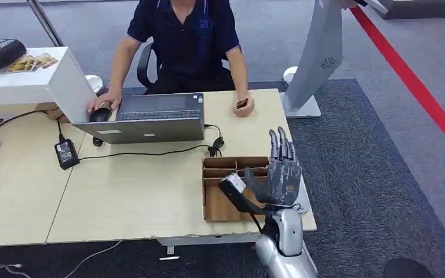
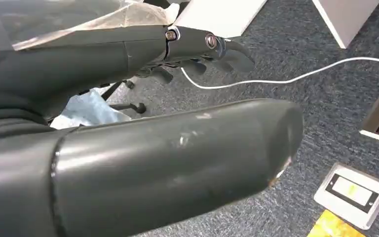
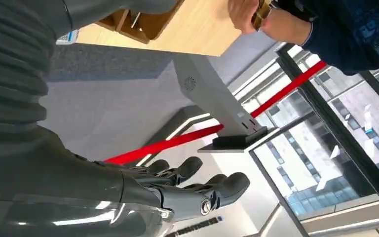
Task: Pass the card to the sensor for recognition and then transmit it.
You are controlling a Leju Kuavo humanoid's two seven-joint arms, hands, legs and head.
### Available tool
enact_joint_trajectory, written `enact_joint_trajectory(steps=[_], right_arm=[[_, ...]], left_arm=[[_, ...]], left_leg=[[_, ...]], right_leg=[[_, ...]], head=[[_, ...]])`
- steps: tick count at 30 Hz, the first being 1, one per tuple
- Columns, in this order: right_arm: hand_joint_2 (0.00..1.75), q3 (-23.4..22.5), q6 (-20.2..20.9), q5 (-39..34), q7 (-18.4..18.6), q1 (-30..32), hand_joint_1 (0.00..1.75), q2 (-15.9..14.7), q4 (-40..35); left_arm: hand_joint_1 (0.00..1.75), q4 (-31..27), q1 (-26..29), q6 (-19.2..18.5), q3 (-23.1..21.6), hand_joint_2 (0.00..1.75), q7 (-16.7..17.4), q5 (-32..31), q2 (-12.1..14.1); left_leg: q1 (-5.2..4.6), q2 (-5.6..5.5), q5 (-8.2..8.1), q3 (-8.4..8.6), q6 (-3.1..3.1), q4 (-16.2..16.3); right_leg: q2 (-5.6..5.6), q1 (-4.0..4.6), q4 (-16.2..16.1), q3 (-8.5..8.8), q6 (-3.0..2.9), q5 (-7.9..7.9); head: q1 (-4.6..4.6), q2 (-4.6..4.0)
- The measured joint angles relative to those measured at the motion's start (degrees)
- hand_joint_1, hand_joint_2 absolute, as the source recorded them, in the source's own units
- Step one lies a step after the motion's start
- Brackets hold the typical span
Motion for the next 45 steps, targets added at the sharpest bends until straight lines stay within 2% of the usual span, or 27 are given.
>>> enact_joint_trajectory(steps=[6,15,35,42,45], right_arm=[[1.75,2.16,0.0,0.74,2.56,-0.27,0.0,-1.33,0.02],[1.75,4.79,0.0,0.74,4.48,-0.38,0.0,-3.13,0.04],[1.75,7.83,0.0,0.09,6.67,-1.29,0.0,-5.22,0.37],[1.75,8.83,0.0,-0.09,9.47,-1.96,0.0,-6.25,0.87],[1.75,8.83,0.0,-0.09,9.47,-1.96,0.0,-6.25,0.87]], left_arm=[[0.0,-0.02,-0.01,0.0,0.0,0.0,0.0,0.02,0.0],[0.0,0.0,-0.01,0.0,0.0,0.0,-0.02,0.11,0.02],[0.0,-0.02,-0.01,0.15,0.0,0.0,-0.02,0.11,0.15],[0.0,-0.02,-0.01,0.15,0.0,0.0,-0.02,0.04,0.22],[0.0,-0.02,-0.01,0.15,0.0,0.0,-0.02,0.04,0.22]], left_leg=[[0.0,0.0,0.0,0.0,0.0,0.0],[0.0,0.0,0.0,0.0,0.0,0.0],[0.0,0.0,0.0,0.0,0.0,0.0],[0.0,0.0,0.0,0.0,0.0,0.0],[0.0,0.0,0.0,0.0,0.0,0.0]], right_leg=[[0.0,0.0,0.0,0.0,0.0,0.0],[0.0,0.0,0.0,0.0,0.0,0.0],[0.0,0.0,0.0,0.0,0.0,0.0],[0.0,0.0,0.0,0.0,0.0,0.0],[0.0,0.0,0.0,0.0,0.0,0.0]], head=[[0.0,-0.02],[0.0,0.0],[0.0,0.0],[0.0,0.0],[0.0,0.0]])
